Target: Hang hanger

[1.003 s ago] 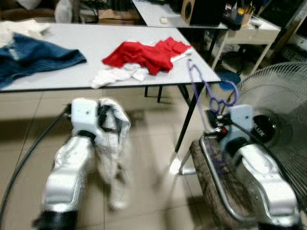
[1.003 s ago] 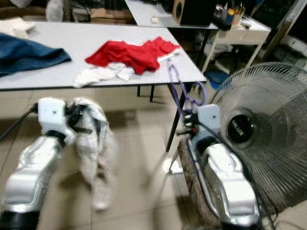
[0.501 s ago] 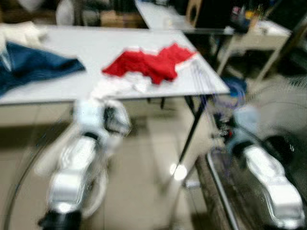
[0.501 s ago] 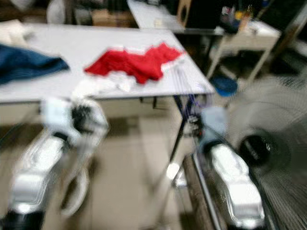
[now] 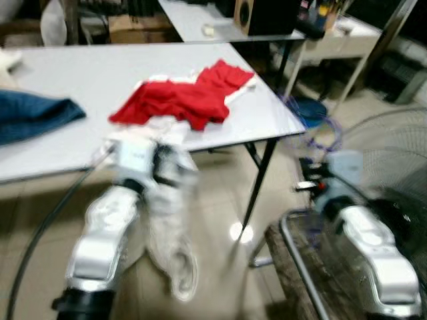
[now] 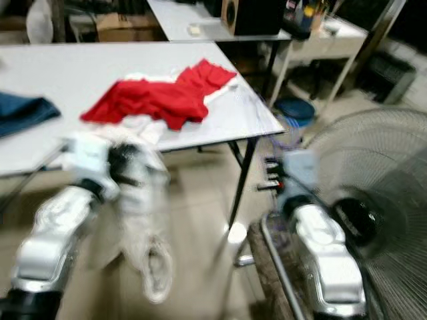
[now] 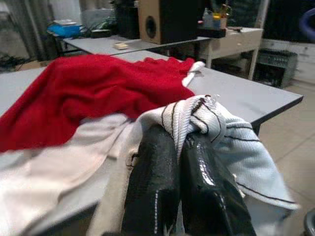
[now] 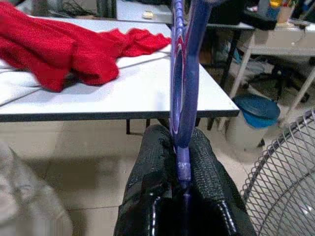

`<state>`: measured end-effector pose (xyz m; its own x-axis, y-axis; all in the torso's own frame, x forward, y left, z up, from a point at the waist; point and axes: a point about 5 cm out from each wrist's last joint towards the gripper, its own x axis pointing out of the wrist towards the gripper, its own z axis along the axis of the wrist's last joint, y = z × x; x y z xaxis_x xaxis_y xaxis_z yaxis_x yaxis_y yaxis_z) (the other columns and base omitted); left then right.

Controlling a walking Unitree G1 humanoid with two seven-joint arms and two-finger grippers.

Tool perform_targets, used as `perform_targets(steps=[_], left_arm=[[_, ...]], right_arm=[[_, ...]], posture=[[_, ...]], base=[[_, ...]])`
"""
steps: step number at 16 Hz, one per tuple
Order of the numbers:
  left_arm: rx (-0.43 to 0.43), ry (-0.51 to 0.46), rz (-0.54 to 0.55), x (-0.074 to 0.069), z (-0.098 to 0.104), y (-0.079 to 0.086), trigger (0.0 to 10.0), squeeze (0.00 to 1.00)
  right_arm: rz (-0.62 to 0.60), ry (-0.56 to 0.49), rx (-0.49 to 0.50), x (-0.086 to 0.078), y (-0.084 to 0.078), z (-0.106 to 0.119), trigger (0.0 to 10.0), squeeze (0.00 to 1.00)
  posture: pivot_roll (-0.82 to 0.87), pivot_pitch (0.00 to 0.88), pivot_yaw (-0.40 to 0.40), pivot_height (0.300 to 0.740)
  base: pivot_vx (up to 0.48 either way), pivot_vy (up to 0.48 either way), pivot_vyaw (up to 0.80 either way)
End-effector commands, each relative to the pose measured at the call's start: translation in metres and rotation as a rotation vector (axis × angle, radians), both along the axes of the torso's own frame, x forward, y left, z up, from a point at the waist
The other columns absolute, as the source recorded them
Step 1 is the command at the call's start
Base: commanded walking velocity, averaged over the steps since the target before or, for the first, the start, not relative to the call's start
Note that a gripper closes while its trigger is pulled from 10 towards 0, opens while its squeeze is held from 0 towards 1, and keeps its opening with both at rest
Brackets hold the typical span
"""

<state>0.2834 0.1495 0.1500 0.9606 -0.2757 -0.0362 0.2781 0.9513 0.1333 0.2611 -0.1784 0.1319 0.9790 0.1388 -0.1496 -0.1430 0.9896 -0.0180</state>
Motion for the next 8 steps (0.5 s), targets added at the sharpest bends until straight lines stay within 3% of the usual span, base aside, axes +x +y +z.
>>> perform_targets(steps=[1, 8], left_arm=[[0.010, -0.082, 0.018, 0.003, 0.020, 0.009, 10.0, 0.00], [0.023, -0.105, 0.006, 0.006, 0.032, 0.014, 10.0, 0.00]], right_arm=[[0.023, -0.036, 0.009, 0.004, 0.008, 0.006, 10.0, 0.00], [0.087, -0.080, 0.044, 0.003, 0.010, 0.013, 10.0, 0.00]], posture=[[-0.10, 0.022, -0.036, 0.740], [-0.09, 0.040, -0.019, 0.740]], base=[[0.439, 0.000, 0.00], [0.439, 0.000, 0.00]])
